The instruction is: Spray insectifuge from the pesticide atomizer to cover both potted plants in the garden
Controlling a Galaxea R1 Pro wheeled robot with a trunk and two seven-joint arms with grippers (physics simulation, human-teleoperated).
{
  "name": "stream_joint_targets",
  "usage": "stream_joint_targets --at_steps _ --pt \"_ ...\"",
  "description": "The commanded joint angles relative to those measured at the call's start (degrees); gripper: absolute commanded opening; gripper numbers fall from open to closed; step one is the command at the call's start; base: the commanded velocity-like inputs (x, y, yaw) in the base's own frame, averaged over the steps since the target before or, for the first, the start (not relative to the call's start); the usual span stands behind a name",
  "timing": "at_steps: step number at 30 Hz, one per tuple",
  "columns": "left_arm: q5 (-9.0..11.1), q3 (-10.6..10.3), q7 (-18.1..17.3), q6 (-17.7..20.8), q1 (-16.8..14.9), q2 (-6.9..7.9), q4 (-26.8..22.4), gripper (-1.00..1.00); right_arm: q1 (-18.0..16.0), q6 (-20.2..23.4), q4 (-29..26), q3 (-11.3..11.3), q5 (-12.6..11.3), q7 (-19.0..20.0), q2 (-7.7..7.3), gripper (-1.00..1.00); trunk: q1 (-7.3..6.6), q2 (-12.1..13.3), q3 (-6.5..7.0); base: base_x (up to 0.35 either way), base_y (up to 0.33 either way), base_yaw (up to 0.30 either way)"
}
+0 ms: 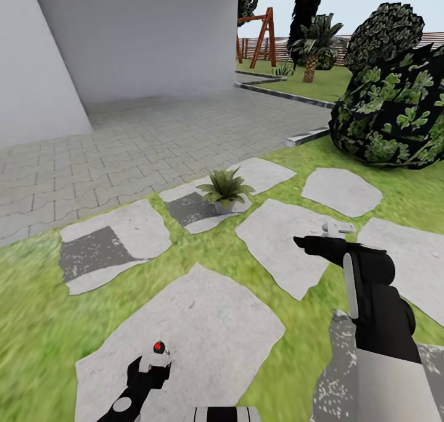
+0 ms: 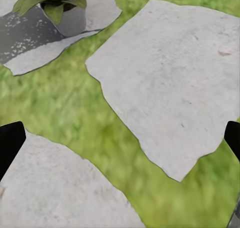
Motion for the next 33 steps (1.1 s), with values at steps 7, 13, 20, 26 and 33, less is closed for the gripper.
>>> stream_joint_targets --at_steps 7,13,20,26,33 --pt "0.5 -0.5 0.4 -0.2 0.0 -0.12 0.1 1.00 0.0 0.2 -0.1 -0.1 0.6 0.6 0.09 1.00 -0.01 0.0 -0.04 0.010 0.008 0.000" --pt "0.5 -0.5 0.4 -0.2 0.0 -0.13 0.1 1.00 0.0 0.2 -0.1 -0.1 0.6 0.6 0.10 1.00 0.15 -0.1 -1.37 0.000 0.000 0.000" --pt "0.4 -0.5 0.4 -0.3 0.0 -0.04 0.0 1.00 0.0 0.2 -0.1 0.0 0.7 0.6 0.10 1.00 0.33 -0.2 -2.92 0.000 0.000 0.000" --pt "0.5 -0.5 0.4 -0.5 0.0 0.04 -0.1 1.00 0.0 0.2 -0.1 0.0 0.7 0.6 0.10 1.00 0.48 -0.3 -4.25 0.000 0.000 0.000" --pt "0.5 -0.6 0.2 -1.6 0.2 -0.24 -1.6 1.00 0.0 0.2 -0.1 0.1 0.8 0.6 0.12 1.00 0.61 -0.3 -5.36 0.000 0.000 0.000"
